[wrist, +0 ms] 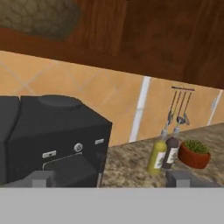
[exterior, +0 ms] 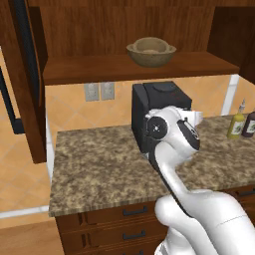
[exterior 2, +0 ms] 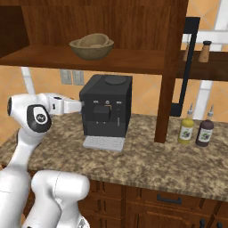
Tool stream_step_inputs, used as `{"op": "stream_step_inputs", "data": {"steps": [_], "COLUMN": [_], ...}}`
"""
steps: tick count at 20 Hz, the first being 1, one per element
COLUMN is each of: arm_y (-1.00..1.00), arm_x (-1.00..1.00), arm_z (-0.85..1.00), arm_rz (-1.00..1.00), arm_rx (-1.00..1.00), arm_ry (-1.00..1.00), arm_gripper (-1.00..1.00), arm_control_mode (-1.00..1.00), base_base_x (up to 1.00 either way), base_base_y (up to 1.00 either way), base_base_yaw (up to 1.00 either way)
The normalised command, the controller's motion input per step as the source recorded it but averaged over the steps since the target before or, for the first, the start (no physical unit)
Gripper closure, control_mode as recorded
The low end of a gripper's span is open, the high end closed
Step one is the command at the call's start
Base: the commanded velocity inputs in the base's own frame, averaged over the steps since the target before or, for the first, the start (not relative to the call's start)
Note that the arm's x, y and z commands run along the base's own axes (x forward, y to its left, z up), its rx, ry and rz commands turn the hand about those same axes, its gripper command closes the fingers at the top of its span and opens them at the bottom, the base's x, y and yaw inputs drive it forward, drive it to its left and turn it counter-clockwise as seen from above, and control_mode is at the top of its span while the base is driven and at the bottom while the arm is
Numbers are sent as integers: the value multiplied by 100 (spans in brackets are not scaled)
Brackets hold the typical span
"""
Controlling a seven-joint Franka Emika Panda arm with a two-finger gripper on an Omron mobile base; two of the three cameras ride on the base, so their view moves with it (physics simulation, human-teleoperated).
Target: Pick up the bowls on the counter and stack them on top of one another in the open cabinet. Place the smaller bowl on top of the larger bowl.
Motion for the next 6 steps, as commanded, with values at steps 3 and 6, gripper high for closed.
{"op": "stream_step_inputs", "data": {"steps": [3,6], "arm_y": [-8,-11], "arm_x": [0,0], "arm_z": [0,0], "arm_rz": [0,-4], "arm_rx": [5,4], "arm_ry": [0,0], "arm_gripper": [-100,-100], "arm_control_mode": [-100,-100], "base_base_x": [0,0], "base_base_y": [0,0], "base_base_yaw": [0,0]}}
